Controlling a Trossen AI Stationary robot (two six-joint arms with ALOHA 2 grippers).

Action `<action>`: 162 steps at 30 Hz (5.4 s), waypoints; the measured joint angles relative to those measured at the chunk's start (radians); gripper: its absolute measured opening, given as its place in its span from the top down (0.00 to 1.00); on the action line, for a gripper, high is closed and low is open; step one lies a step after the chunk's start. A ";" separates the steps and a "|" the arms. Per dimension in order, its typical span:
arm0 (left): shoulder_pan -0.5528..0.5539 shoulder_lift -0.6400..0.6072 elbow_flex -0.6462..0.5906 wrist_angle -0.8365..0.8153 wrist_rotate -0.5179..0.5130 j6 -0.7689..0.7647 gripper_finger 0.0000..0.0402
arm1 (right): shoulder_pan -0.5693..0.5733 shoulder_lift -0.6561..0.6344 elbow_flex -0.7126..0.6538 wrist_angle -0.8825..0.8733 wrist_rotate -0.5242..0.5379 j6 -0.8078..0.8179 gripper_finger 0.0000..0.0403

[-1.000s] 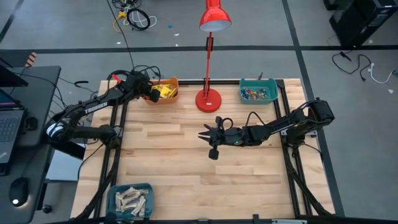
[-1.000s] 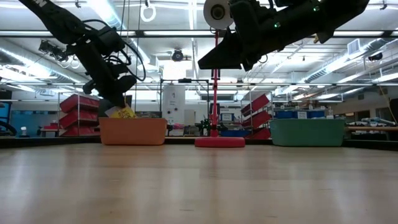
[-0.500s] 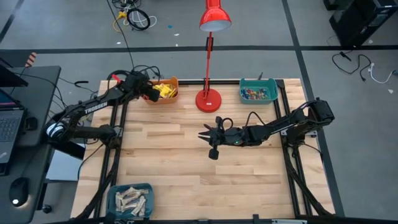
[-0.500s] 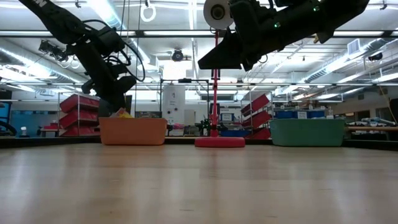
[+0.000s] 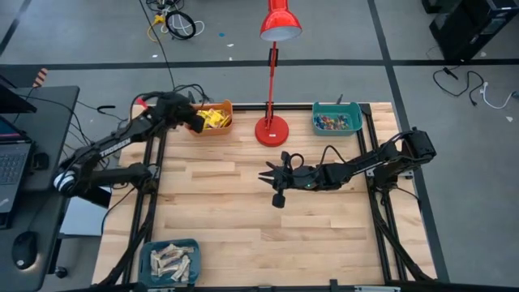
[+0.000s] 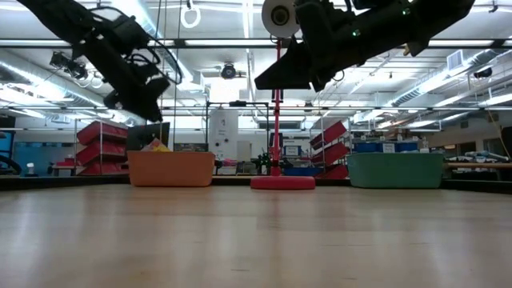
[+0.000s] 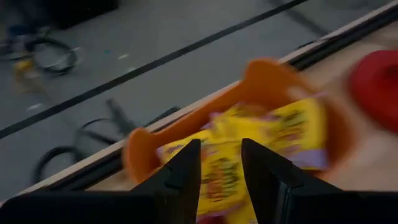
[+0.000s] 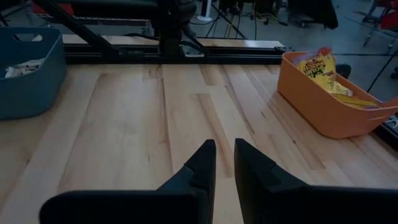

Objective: Sort candy
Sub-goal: Move the blue bin to the bottom left of the table

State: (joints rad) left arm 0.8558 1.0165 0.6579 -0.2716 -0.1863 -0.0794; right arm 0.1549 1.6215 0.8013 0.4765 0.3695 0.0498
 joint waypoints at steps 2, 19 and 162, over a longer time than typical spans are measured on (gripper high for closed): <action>-0.002 -0.035 0.000 -0.003 0.103 0.004 0.71 | -0.006 0.000 0.000 0.000 0.000 0.000 0.89; -0.272 -0.129 0.000 -0.169 0.672 -0.003 0.73 | -0.021 0.000 0.000 -0.004 -0.004 0.010 0.89; -1.429 0.244 0.369 -0.739 -0.159 -0.391 1.00 | 0.094 -0.314 0.218 -0.821 0.244 0.169 1.00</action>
State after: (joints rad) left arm -0.5736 1.2610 1.0265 -1.0107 -0.3455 -0.4703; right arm 0.2489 1.3071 1.0195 -0.3446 0.6132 0.2184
